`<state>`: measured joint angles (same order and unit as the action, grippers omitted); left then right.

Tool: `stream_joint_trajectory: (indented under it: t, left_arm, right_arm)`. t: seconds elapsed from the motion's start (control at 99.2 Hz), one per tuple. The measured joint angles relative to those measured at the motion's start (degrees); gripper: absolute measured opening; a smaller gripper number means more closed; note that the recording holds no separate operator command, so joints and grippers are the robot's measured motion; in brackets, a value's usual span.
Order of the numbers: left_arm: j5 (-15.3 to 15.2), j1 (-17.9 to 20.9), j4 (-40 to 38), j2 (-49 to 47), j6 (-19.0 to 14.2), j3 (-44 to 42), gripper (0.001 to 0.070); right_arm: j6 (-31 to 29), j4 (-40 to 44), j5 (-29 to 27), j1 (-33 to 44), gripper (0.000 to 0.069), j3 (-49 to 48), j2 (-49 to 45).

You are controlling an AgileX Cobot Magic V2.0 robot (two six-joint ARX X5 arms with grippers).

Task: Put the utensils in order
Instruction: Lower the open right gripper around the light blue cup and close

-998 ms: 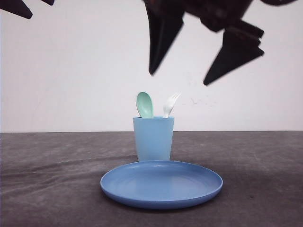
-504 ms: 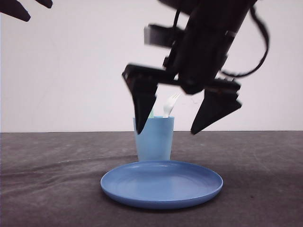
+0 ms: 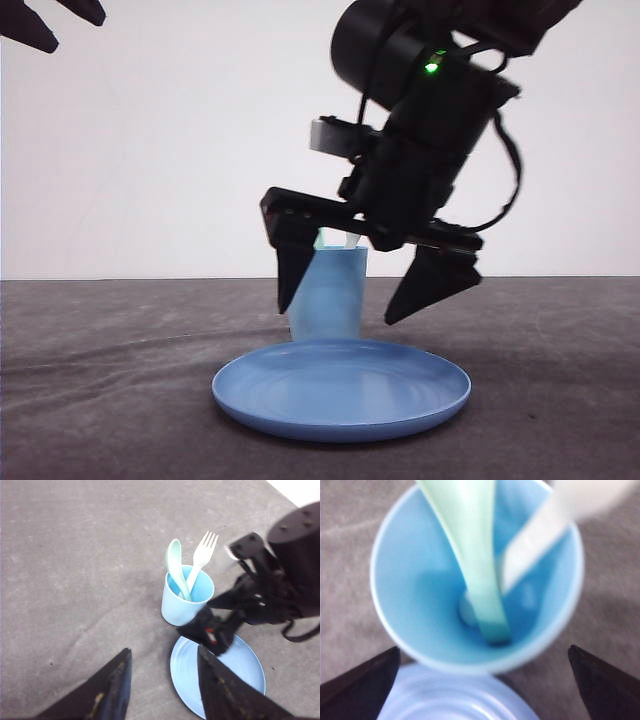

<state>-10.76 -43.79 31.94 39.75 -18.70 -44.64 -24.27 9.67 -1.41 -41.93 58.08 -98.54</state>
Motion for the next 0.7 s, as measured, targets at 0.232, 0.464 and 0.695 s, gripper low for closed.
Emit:
stream_joint_trajectory:
  t: [0.232, 0.464, 0.695]
  left_arm:
    - [0.0, 0.0, 0.3, 0.0, 0.0, 0.0, 0.0235]
    - [0.0, 0.0, 0.5, 0.0, 0.0, 0.0, 0.0235]
    - [0.0, 0.0, 0.7, 0.0, 0.0, 0.0, 0.0235]
  right_arm:
    - [0.6, -0.1, 0.0, 0.2, 0.0681, 5.0, -2.9]
    - [1.9, 0.1, -0.2, 0.8, 0.0617, 5.6, -4.3]
    - [3.5, 0.0, -0.3, 0.8, 0.0412, 5.9, -4.3]
